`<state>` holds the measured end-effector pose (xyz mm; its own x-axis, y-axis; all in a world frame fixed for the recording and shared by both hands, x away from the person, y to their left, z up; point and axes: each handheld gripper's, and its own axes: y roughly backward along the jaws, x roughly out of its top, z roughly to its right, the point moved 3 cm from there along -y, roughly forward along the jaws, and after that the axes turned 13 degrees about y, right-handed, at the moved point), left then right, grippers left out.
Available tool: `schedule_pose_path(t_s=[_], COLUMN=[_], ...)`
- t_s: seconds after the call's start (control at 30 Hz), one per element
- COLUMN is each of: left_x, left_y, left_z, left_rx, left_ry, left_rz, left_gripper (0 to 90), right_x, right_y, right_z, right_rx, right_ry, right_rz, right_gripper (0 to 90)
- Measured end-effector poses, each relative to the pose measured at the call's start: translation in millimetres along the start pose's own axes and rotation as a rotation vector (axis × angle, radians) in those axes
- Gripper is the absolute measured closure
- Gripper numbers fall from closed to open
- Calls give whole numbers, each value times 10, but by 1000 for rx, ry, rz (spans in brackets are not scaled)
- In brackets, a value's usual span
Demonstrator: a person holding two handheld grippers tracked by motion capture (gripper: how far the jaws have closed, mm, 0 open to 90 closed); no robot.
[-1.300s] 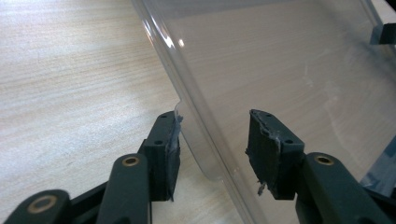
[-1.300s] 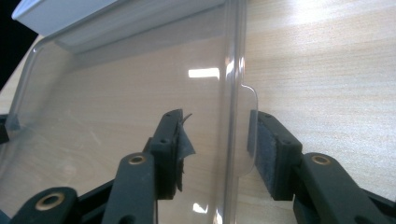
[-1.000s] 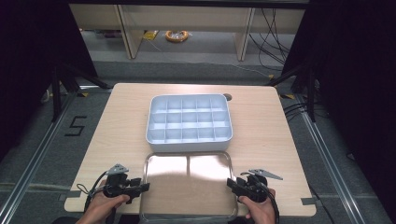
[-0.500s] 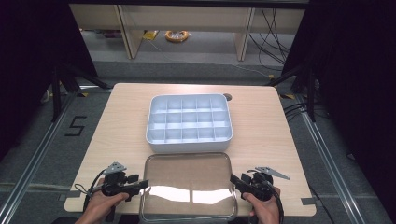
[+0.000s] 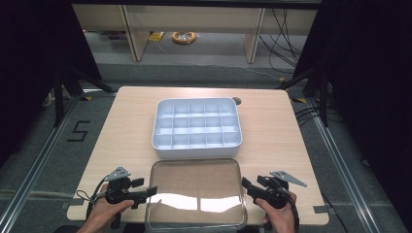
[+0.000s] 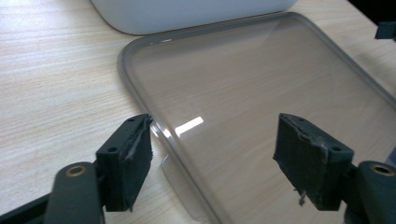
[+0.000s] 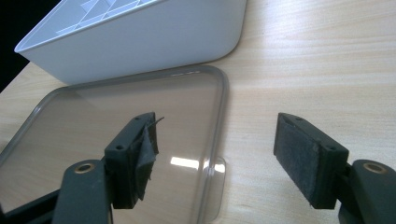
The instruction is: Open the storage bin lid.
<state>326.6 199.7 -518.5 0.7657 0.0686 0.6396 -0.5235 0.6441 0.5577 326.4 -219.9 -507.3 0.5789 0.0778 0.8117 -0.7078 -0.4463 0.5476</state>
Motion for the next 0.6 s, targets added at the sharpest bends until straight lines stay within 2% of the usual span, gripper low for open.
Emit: schedule_pose_path(t_s=[0.07,0.1,0.13,0.2,0.3,0.4,0.47,0.5,0.53,0.57,0.6], left_x=[-3,-4,-2,-4,-8,-12,-16,-16,-27,-30,-32], left_y=[2,1,5,6,12,15,22,22,22,24,23], left_z=[2,8,19,38,45,69,69,69,77,81,93], left_rx=[-5,-12,-18,-21,-32,-45,-45,-45,-59,-60,-66], left_ry=[-3,-4,-6,-14,-24,-27,-38,-38,-41,-43,-45], left_rz=[-7,-6,-7,3,-9,-6,-8,-8,-23,-21,-17], left_gripper=[233,223,214,198,178,163,147,148,149,148,148], right_x=[0,8,9,14,18,13,11,10,11,8,9], right_y=[-4,30,5,35,47,49,69,93,83,100,104], right_z=[4,-34,-6,-20,-25,-26,-46,-86,-73,-68,-82], right_rx=[-4,-6,-6,-11,2,-3,2,7,9,7,12], right_ry=[9,-12,33,32,30,52,49,11,45,90,94], right_rz=[8,-15,17,2,11,14,6,-20,9,-3,9], right_gripper=[298,288,282,274,270,262,258,254,249,246,245])
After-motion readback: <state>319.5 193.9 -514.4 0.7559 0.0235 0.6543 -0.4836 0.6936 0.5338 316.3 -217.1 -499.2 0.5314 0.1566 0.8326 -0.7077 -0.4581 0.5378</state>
